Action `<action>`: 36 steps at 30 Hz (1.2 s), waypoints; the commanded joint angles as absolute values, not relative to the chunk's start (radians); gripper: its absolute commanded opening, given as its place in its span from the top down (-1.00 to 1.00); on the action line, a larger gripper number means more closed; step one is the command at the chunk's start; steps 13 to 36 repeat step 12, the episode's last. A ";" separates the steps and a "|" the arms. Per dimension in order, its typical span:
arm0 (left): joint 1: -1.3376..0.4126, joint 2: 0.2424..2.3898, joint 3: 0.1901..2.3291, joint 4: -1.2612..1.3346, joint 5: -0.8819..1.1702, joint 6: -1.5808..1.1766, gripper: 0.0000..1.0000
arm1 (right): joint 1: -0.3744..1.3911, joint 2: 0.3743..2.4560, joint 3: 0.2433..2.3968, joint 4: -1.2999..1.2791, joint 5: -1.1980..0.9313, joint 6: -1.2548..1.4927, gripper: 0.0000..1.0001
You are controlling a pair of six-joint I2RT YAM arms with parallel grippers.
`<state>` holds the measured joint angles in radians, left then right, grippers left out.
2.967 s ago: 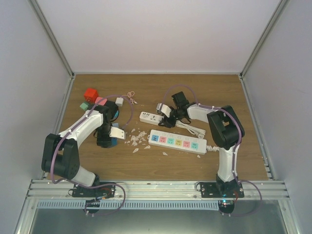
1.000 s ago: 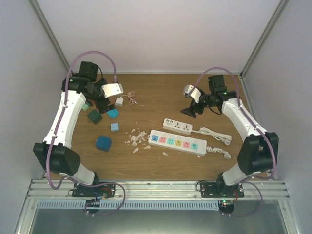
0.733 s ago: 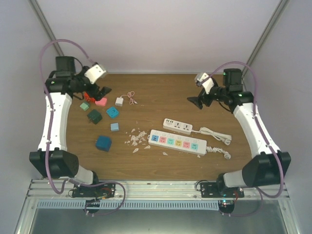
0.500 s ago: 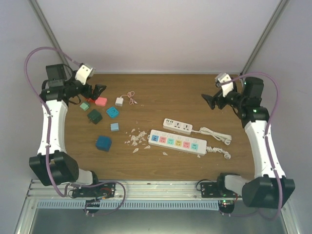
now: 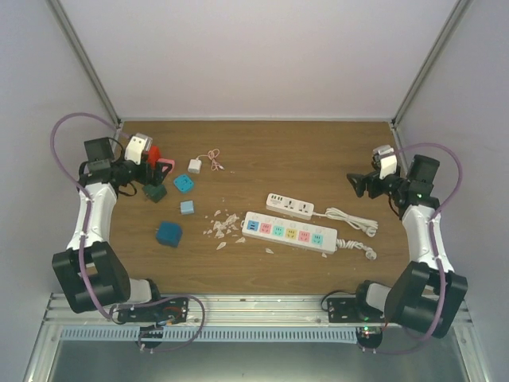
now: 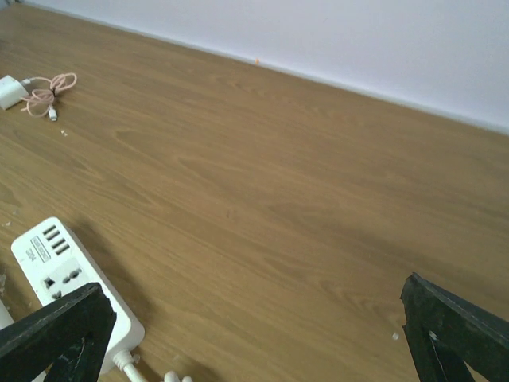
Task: Pull the plug off the socket
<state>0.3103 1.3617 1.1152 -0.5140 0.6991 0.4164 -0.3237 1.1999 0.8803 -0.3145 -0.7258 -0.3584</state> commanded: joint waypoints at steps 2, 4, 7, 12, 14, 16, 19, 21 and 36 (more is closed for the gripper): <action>0.318 1.315 1.031 -0.388 0.711 0.378 -0.98 | -0.360 1.231 0.823 -0.242 -0.783 -0.338 -0.99; 0.318 1.305 1.002 -0.358 0.708 0.355 -0.98 | -0.362 1.240 0.823 -0.240 -0.782 -0.336 -0.99; 0.318 1.301 0.979 -0.329 0.709 0.320 -0.98 | -0.362 1.238 0.821 -0.237 -0.783 -0.336 -0.99; 0.318 1.293 0.975 -0.319 0.714 0.308 -0.98 | -0.362 1.237 0.816 -0.234 -0.783 -0.337 -0.99; 0.318 1.293 0.975 -0.319 0.714 0.308 -0.98 | -0.362 1.237 0.816 -0.234 -0.783 -0.337 -0.99; 0.318 1.293 0.975 -0.319 0.714 0.308 -0.98 | -0.362 1.237 0.816 -0.234 -0.783 -0.337 -0.99; 0.318 1.293 0.975 -0.319 0.714 0.308 -0.98 | -0.362 1.237 0.816 -0.234 -0.783 -0.337 -0.99; 0.318 1.293 0.975 -0.319 0.714 0.308 -0.98 | -0.362 1.237 0.816 -0.234 -0.783 -0.337 -0.99; 0.318 1.293 0.975 -0.319 0.714 0.308 -0.98 | -0.362 1.237 0.816 -0.234 -0.783 -0.337 -0.99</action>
